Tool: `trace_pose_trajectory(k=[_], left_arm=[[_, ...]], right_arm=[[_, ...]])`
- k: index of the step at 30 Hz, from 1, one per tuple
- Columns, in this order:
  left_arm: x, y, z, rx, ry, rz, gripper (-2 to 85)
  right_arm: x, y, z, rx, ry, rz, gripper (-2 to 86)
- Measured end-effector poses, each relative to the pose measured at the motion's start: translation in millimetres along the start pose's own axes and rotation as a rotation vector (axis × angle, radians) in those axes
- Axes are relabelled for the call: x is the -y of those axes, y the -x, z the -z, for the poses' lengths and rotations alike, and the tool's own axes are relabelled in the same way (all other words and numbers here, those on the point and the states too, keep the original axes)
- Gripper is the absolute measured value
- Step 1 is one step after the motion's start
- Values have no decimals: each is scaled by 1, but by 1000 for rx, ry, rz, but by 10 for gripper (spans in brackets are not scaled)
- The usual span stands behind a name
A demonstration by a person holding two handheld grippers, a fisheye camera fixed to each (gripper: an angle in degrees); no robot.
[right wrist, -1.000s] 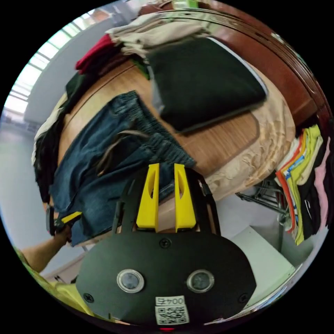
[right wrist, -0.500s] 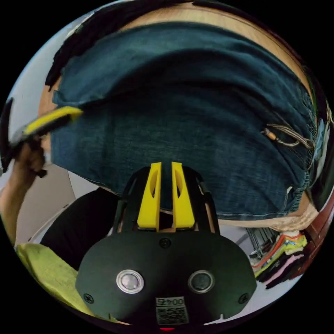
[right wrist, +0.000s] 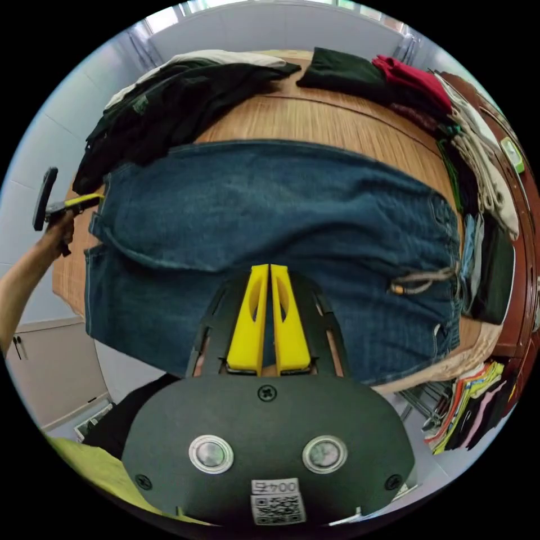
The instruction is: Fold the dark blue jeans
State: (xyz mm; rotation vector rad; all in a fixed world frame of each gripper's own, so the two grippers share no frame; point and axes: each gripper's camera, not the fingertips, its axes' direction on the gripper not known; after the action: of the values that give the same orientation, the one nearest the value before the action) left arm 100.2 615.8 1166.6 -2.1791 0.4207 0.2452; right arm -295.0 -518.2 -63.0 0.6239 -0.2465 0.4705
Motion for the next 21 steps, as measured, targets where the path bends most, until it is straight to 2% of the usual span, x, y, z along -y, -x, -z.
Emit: trace_pose_trajectory(k=[6,12,15,21], left_arm=[[-16,5,-67,-31,41,-36,0],[-5,1,-123,-6,47,-86,0],[8,1,-142,6,4,-85,0],[36,-14,-176,156,-76,-113,2]], right_arm=[[89,24,-47,-39,36,37,32],[140,27,-108,-98,196,94,21],[162,20,-117,-59,162,104,10],[213,7,-131,-17,81,67,-1]])
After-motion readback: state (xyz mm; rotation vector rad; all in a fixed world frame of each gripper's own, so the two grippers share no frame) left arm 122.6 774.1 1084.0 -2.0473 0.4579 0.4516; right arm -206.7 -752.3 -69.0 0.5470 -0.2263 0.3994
